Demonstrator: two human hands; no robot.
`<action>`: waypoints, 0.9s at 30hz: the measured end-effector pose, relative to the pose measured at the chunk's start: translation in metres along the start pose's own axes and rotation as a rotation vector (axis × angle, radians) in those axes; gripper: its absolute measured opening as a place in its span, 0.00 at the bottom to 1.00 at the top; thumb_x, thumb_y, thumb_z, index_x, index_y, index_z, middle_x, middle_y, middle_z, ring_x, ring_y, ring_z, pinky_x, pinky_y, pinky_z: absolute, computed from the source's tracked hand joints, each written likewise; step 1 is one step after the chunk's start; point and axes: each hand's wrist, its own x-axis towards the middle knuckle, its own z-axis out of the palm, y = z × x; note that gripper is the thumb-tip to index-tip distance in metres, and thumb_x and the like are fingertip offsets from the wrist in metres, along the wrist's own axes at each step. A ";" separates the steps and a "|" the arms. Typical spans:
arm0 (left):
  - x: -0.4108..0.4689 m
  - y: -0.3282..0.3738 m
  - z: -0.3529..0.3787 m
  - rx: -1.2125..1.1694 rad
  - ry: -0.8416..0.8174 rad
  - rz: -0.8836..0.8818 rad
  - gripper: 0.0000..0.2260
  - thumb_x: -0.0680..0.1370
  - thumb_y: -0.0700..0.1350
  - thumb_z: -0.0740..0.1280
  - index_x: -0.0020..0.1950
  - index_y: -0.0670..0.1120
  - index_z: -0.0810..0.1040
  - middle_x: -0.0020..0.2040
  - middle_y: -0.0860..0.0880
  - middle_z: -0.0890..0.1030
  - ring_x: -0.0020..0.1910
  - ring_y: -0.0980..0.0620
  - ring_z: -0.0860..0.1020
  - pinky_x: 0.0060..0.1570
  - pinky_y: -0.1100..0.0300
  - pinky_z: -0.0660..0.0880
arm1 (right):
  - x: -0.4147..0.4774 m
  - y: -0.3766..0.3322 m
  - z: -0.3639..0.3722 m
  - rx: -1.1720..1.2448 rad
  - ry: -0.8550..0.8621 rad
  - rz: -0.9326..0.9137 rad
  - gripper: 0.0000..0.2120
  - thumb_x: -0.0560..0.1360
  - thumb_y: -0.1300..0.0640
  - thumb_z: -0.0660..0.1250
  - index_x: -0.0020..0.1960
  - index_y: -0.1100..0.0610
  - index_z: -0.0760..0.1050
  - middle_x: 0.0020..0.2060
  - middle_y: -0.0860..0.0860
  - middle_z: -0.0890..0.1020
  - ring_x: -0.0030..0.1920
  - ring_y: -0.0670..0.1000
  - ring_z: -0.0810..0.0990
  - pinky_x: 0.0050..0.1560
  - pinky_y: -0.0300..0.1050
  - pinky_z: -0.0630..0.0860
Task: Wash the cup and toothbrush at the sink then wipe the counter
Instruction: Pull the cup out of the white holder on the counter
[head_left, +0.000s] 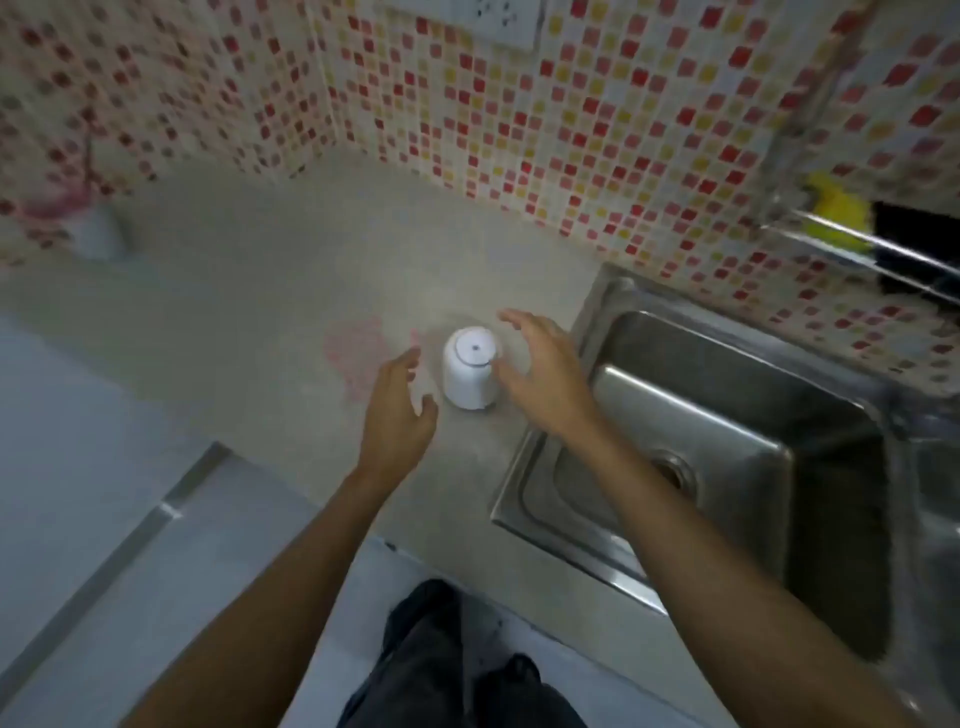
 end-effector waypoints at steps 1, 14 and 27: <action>-0.001 -0.010 0.006 0.000 -0.026 -0.031 0.25 0.74 0.35 0.67 0.70 0.40 0.66 0.65 0.41 0.72 0.60 0.44 0.74 0.59 0.52 0.73 | 0.006 0.000 0.014 0.001 -0.032 -0.013 0.28 0.71 0.52 0.69 0.69 0.51 0.68 0.65 0.53 0.73 0.65 0.57 0.71 0.66 0.53 0.68; 0.027 -0.034 0.086 -0.266 -0.139 -0.219 0.45 0.70 0.53 0.75 0.77 0.48 0.51 0.70 0.52 0.71 0.67 0.56 0.71 0.65 0.54 0.72 | 0.026 0.001 0.074 -0.157 0.021 0.245 0.36 0.65 0.38 0.71 0.69 0.43 0.62 0.55 0.53 0.73 0.53 0.58 0.78 0.49 0.45 0.73; 0.040 -0.043 0.076 -0.171 -0.220 -0.126 0.43 0.64 0.56 0.78 0.73 0.51 0.60 0.66 0.53 0.75 0.62 0.53 0.76 0.59 0.54 0.75 | 0.040 0.017 0.039 -0.282 -0.219 0.207 0.38 0.63 0.36 0.72 0.68 0.45 0.62 0.50 0.50 0.73 0.51 0.56 0.76 0.49 0.47 0.72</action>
